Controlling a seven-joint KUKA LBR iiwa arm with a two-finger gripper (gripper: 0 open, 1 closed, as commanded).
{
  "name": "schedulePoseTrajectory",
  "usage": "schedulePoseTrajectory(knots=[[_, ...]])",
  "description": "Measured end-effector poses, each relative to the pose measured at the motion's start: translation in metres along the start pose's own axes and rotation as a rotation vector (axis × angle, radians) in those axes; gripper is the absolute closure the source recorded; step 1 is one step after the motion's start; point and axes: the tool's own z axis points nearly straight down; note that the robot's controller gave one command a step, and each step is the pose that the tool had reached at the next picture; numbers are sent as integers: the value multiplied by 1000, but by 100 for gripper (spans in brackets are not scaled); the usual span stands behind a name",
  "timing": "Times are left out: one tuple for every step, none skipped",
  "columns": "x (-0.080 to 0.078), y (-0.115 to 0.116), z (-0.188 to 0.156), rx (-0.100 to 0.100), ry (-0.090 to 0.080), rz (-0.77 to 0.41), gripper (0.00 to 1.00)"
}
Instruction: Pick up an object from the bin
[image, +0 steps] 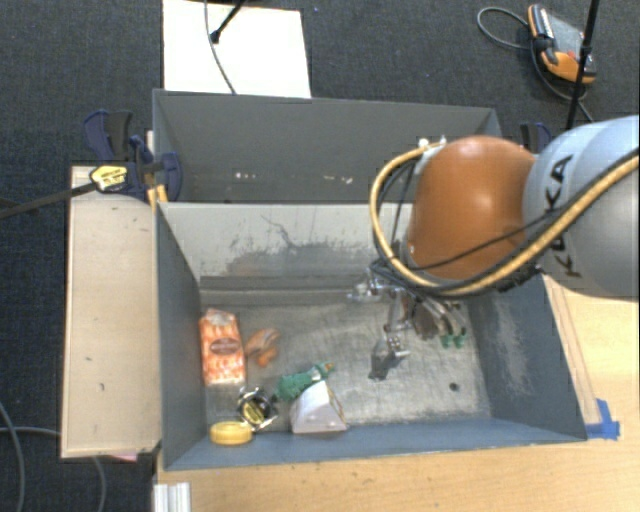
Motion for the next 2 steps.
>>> schedulePoseTrajectory(knots=[[12, 58, 81, -1, 1, -190, 100], [12, 58, 81, -2, 0, -181, 0]])
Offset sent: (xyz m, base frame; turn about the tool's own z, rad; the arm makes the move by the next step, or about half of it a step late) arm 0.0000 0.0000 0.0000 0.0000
